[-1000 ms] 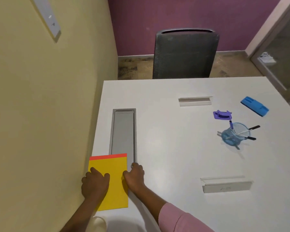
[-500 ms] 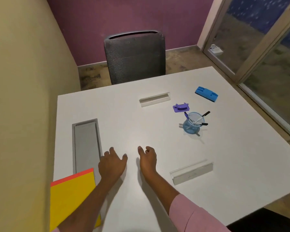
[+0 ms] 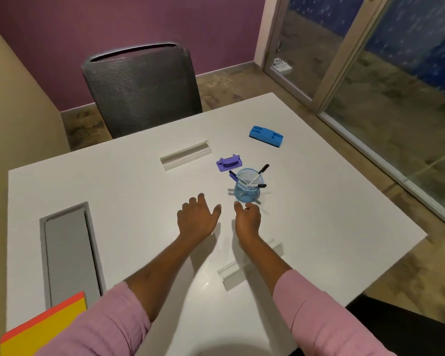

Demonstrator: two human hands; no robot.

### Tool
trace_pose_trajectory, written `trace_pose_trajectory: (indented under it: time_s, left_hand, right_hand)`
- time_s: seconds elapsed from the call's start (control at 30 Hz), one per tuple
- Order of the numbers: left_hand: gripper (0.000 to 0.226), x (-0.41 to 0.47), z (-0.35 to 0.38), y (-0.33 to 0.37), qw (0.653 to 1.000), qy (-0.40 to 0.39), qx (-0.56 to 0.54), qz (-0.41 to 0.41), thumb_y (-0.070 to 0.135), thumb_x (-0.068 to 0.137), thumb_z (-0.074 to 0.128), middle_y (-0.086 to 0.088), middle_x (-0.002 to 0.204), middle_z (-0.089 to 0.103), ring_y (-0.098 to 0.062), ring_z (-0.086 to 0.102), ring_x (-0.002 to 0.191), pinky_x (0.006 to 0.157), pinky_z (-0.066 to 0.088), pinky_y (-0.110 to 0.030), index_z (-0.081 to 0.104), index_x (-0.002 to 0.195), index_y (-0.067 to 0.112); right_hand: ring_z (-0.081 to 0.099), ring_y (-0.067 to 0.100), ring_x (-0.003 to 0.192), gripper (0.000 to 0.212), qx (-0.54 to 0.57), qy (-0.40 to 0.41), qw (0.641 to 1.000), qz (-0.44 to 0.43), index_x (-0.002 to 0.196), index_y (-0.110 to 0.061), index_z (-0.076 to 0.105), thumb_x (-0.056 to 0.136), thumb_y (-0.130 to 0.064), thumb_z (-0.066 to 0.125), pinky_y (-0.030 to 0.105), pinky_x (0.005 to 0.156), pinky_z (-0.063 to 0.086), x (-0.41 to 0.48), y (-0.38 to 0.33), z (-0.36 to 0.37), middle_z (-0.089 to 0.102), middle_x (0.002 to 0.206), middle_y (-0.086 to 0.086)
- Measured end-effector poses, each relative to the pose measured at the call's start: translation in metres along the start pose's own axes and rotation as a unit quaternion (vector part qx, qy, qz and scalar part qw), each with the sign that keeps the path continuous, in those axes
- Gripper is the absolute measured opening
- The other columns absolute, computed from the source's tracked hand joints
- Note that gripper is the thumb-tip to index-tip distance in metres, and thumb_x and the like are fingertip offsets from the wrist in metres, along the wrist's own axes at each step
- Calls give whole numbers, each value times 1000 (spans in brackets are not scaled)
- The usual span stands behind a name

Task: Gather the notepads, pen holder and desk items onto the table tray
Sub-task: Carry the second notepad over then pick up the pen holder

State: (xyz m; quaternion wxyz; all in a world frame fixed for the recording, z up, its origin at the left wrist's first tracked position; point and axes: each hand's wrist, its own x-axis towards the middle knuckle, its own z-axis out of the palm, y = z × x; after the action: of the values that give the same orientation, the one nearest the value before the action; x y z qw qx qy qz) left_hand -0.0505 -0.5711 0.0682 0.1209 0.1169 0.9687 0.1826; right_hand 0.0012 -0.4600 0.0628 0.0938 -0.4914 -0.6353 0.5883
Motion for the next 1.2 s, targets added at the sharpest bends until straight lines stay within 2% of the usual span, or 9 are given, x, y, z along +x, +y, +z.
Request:
trace_pose_trajectory:
  time_s: [0.17,0.37,0.5,0.63,0.73,0.77,0.87,0.97,1.2]
  left_hand:
    - [65,28,18,29,999,-7,11,32,60,88,44,-17,120,58,-38,55,108,87,44,-44,45,128,9]
    - [69,51,38,37,998,-39,-35,25,59,89,44,-17,131,53,-39,51,116,95,42,-46,41,134,8]
    - [71,61,52,39,996,-60,-64,34,59,90,43,-14,144,42,-37,43,128,102,36,-49,32,142,11]
    - [76,67,64,36,996,-74,-16,54,65,90,36,-11,156,26,-36,29,139,108,29,-51,23,147,17]
    - [78,71,67,34,995,-72,4,65,68,88,33,-10,158,23,-35,28,140,108,28,-52,21,148,20]
    - [77,72,68,34,995,-71,6,69,68,88,33,-10,158,23,-35,28,140,108,28,-53,21,148,21]
    - [76,75,68,34,994,-69,13,79,67,88,34,-9,158,21,-35,27,141,108,28,-54,19,149,23]
    - [77,75,68,31,992,-66,33,98,68,88,31,-8,159,18,-35,24,142,109,27,-54,16,150,24]
    - [74,57,65,14,989,-29,85,117,66,90,29,-7,160,17,-34,19,144,111,24,-53,14,150,25]
  right_hand:
    - [61,35,105,40,-8,30,999,15,120,3,56,92,-25,62,37,83,47,39,-9,-12,62,120,19]
    - [60,40,110,56,8,25,997,75,127,0,45,90,-38,63,54,94,51,67,-10,-9,57,125,21]
    - [62,41,108,57,26,9,995,100,126,-1,45,89,-40,63,54,93,52,80,-7,-3,60,123,23]
    - [64,39,105,50,30,9,995,90,126,1,50,91,-33,62,49,91,54,90,-8,3,63,120,24]
    - [64,31,85,43,27,9,996,80,120,2,58,93,-31,59,36,69,54,96,-8,6,67,113,23]
    - [63,29,82,42,22,11,997,76,119,3,59,93,-30,58,34,67,54,97,-8,7,68,112,23]
    - [68,33,89,37,32,20,997,69,119,0,62,94,-26,55,41,83,57,101,-9,11,69,110,22]
    - [70,35,92,34,49,30,995,79,117,-1,64,94,-25,54,47,85,57,104,-10,15,71,106,19]
    - [66,21,56,25,138,56,980,132,115,-5,63,94,-8,50,41,68,61,102,-18,21,65,81,6]
